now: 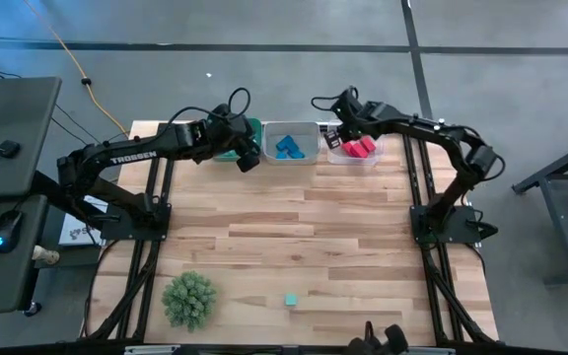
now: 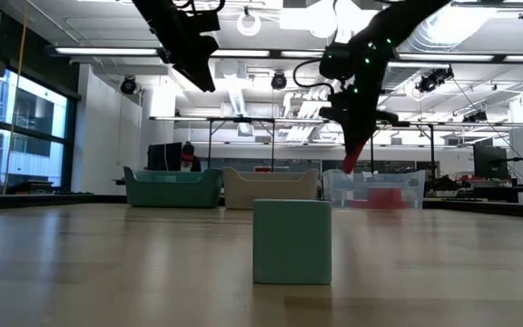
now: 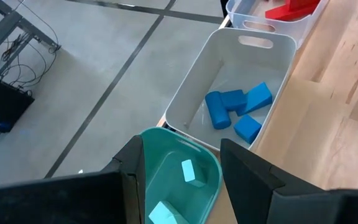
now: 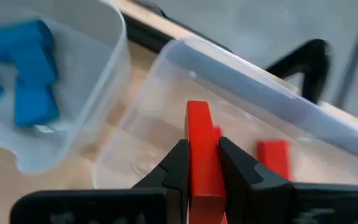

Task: Sort & place blocks by color
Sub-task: Put the orange block into the transparent bin, then put the light blue block into the green bin

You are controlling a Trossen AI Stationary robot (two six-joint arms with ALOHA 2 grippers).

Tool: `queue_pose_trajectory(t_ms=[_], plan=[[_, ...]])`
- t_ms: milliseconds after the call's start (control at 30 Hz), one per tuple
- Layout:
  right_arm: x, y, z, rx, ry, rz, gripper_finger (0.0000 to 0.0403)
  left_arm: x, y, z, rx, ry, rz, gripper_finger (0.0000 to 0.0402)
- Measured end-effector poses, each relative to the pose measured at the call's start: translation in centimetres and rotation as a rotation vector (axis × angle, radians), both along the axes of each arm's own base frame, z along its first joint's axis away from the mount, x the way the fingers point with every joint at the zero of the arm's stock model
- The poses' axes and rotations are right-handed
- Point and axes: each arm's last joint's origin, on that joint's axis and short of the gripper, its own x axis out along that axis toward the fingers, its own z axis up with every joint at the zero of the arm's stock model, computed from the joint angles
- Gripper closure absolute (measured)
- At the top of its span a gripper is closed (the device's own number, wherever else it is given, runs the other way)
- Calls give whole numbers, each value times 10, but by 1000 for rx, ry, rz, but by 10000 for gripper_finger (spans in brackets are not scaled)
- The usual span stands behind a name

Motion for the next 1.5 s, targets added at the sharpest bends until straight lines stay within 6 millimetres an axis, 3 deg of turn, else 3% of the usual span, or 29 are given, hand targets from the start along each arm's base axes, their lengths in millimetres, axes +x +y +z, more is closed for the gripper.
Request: queue_pose_trajectory(t_ms=[233, 700, 967, 1500], plan=[[-3, 1, -28, -13, -134, -69, 363, 0, 0, 0, 0, 0, 0, 273], [-20, -7, -56, 49, -202, -126, 363, 0, 0, 0, -1, -1, 0, 273], [-30, -16, -58, 100, -240, -133, 360, 0, 0, 0, 1, -2, -2, 273], [-37, -20, -60, 142, -238, -127, 286, 0, 0, 0, 0, -4, -4, 273]])
